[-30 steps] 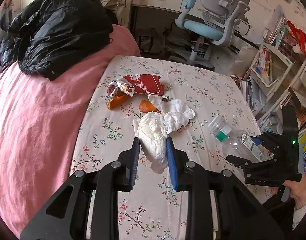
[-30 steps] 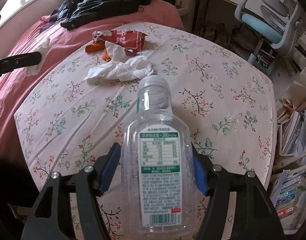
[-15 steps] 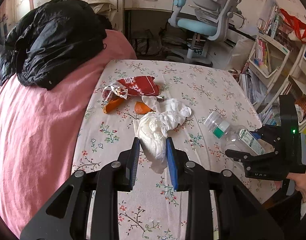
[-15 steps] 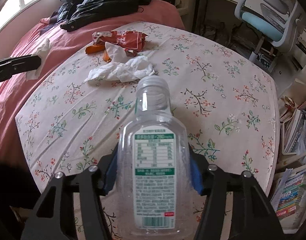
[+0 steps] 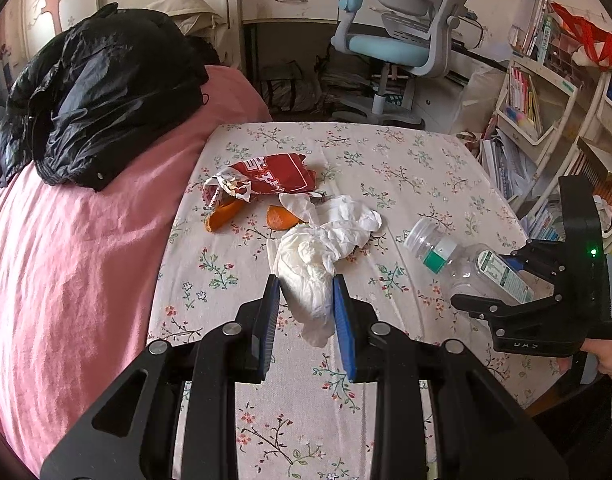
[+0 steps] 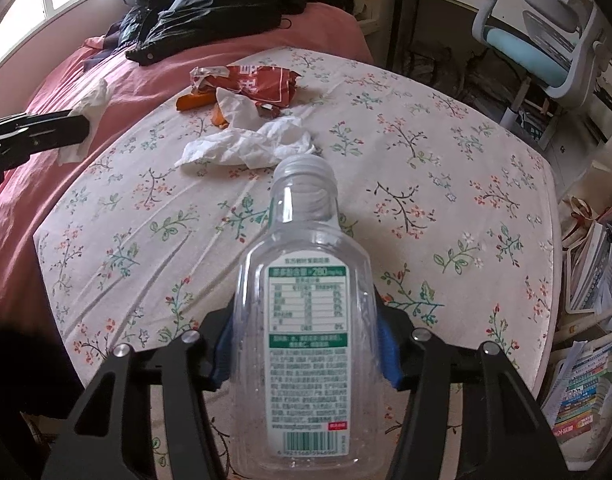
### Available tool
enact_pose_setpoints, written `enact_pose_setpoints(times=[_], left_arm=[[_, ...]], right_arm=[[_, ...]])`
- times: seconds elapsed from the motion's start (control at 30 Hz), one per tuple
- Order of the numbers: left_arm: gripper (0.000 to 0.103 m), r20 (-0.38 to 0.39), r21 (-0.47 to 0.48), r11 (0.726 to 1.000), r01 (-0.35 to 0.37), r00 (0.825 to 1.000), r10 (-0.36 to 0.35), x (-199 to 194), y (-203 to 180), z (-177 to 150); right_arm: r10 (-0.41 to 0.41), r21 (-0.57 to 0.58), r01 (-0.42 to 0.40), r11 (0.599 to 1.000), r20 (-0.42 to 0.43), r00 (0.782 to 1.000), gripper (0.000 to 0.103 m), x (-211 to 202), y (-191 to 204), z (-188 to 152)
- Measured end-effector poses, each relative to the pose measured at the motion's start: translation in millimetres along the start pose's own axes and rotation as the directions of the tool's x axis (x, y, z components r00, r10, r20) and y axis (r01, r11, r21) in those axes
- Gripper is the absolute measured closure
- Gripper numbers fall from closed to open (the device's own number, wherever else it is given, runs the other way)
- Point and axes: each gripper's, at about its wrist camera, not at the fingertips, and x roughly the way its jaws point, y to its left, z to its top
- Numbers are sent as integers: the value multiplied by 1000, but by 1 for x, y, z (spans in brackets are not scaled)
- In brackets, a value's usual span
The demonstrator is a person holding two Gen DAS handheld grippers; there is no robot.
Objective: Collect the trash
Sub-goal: 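Lift the tissue with the left tool while the right tool lifts the bottle, then carry the tissue and bottle to the yellow bucket and open both tools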
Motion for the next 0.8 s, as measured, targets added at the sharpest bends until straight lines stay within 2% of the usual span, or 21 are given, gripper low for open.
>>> enact_pose_setpoints(times=[0.23,0.43,0.6,0.7,0.8], left_arm=[[78,13,-5,1000,6,1000,-6,-4,2,3],[78,62,-57,998,23,998,-19,-18,16,5],[78,75,-81,997,8,997,-2,-34,25,-9],[78,83,-96,995,15,997,-7,-47,25,-22],[78,74,-89,996,22,997,-16,-56,18,-40]], right_arm=[[63,53,-64,997,21,998,48,-6,-4,4],[127,68,-132,989,80,989,48,-37,15,3],[210,53,-217,975,120,970,48,-69,58,-32],[244,-5,-245,970,94,965,48,-81,94,-65],[255,-78,-252,964,30,966,48,-83,129,-100]])
